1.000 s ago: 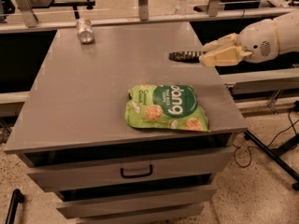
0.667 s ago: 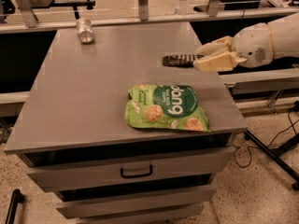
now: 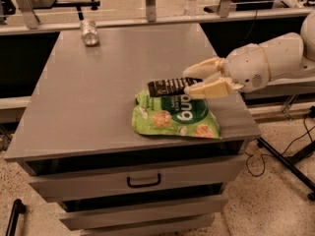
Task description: Move rxbar chocolate near green rice chip bag
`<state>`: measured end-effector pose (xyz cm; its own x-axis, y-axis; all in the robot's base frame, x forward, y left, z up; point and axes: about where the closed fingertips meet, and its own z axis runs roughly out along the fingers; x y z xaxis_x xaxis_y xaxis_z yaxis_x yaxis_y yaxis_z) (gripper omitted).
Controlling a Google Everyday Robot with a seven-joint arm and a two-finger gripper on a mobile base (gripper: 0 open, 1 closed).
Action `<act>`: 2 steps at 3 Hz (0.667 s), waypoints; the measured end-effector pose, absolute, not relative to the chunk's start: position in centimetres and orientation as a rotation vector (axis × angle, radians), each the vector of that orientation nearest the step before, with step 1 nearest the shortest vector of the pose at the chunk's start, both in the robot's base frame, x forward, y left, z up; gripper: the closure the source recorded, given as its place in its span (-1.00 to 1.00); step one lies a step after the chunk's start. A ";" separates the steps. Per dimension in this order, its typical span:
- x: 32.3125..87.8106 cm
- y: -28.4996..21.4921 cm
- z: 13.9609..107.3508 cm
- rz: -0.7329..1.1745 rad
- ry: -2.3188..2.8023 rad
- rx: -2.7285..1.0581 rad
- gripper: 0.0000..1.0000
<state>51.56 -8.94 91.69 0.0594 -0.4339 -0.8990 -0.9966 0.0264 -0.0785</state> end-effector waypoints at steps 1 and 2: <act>51.4 -8.6 91.6 0.884 1.486 -1.535 0.70; 51.4 -8.3 91.6 0.888 1.483 -1.539 0.06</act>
Offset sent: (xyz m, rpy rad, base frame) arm -0.0017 0.0031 -0.0011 0.0005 0.0007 0.0095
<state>51.38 -8.28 91.56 0.0648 -0.4323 -0.8994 -0.9969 0.0113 -0.0773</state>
